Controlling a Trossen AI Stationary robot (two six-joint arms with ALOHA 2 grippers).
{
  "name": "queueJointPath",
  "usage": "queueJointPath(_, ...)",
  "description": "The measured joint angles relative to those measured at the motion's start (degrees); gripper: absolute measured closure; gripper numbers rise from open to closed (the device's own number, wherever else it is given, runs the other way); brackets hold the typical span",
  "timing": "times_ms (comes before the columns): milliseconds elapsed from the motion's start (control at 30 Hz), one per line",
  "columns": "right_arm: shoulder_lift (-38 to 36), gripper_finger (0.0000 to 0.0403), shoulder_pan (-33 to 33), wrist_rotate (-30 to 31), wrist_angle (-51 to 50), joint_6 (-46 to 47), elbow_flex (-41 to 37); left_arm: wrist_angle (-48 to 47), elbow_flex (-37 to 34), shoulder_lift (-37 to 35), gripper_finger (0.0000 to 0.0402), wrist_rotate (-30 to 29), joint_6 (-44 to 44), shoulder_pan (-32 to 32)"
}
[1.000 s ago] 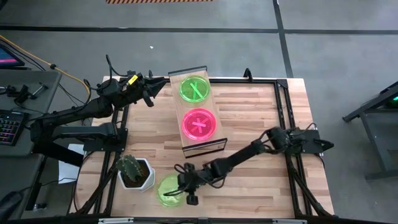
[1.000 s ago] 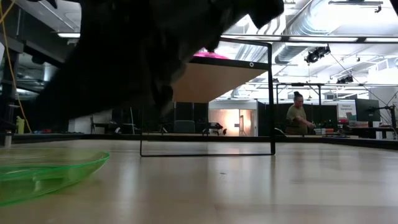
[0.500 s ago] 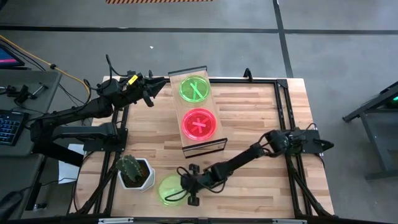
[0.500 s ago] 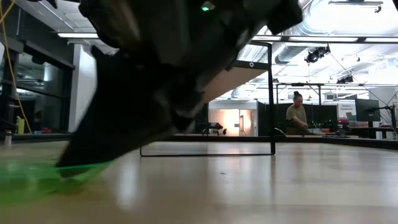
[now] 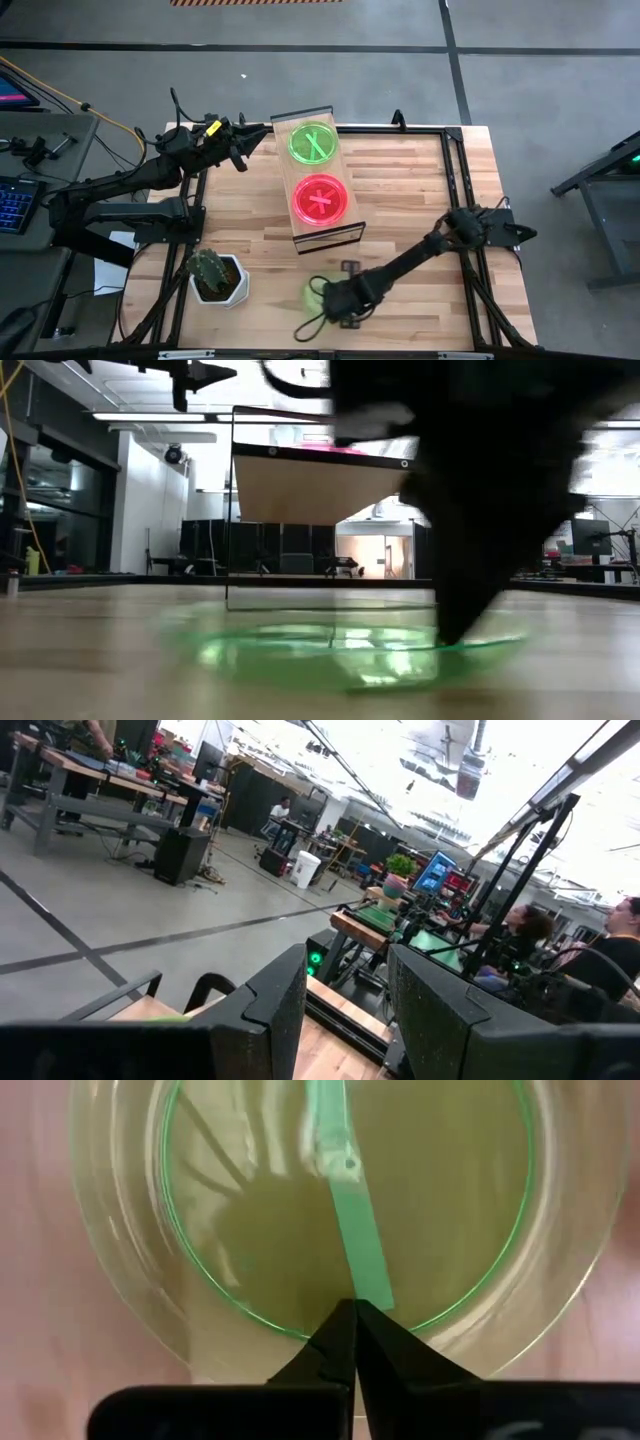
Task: Place and stack plates onto a shelf
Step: Move the green plate to the middle of the table, then stack the green plate on top of the green plate on the shelf
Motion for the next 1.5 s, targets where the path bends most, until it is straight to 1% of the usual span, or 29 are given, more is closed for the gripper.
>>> queueJointPath(67,-1.88,0.0403,0.92,0.00,-2.37,2.12,-3.11,0.00,-0.01,0.00,0.0268,0.00,-0.01,0.00)
queueJointPath(200,-8.02,0.0403,3.49,-0.74,0.03,10.84,-14.39,-0.01,0.00,0.00,0.0268,0.00,0.00,0.00)
queueJointPath(300,-14.75,0.0403,5.93,-0.77,2.26,19.76,-24.29,-0.01,0.00,0.00,0.0268,-0.07,0.00,0.00)
queueJointPath(433,-24.88,0.0403,9.00,1.03,3.55,30.17,-36.33,-0.02,0.00,0.00,0.0268,-0.26,0.02,0.02)
queueJointPath(600,-35.93,0.0403,10.59,1.46,3.49,38.63,-47.73,-0.03,0.00,0.00,0.0268,-0.81,0.00,0.01)
queueJointPath(700,-42.77,0.0403,10.57,4.32,3.43,40.82,-51.51,-0.04,0.00,0.00,0.0268,-1.14,-0.02,0.02)
queueJointPath(767,-47.83,0.0403,10.57,6.87,3.47,40.60,-52.53,-0.04,0.00,0.00,0.0268,-1.14,-0.02,0.02)
queueJointPath(833,-52.93,0.0403,10.57,9.29,1.32,39.79,-53.07,-0.04,0.00,0.01,0.0268,-1.14,-0.04,0.01)
queueJointPath(967,-63.36,0.0403,10.57,10.84,-2.71,37.25,-55.23,-0.02,0.00,0.01,0.0268,-1.11,-0.04,0.02)
queueJointPath(1067,-71.97,0.0403,10.57,11.67,-3.39,40.45,-60.23,-0.04,0.00,0.00,0.0268,-1.11,-0.02,0.02)
queueJointPath(1167,-81.47,0.0403,10.55,11.71,1.55,45.27,-67.49,-0.04,0.00,0.02,0.0268,-1.11,-0.66,0.00)
queueJointPath(1300,-92.60,0.0401,10.55,13.70,13.90,49.28,-76.05,-0.06,0.00,0.02,0.0268,-1.11,-1.51,0.02)
queueJointPath(1367,-96.21,0.0391,10.55,15.63,18.40,49.96,-78.70,-0.05,0.00,0.02,0.0268,-1.11,-1.51,0.00)
queueJointPath(1433,-98.16,0.0371,10.55,17.59,18.82,51.09,-79.97,-0.07,0.00,0.02,0.0268,-1.11,-1.49,0.02)
queueJointPath(1500,-98.58,0.0344,10.55,19.52,17.41,52.83,-80.63,-0.44,0.00,0.02,0.0268,-1.11,-1.38,0.01)
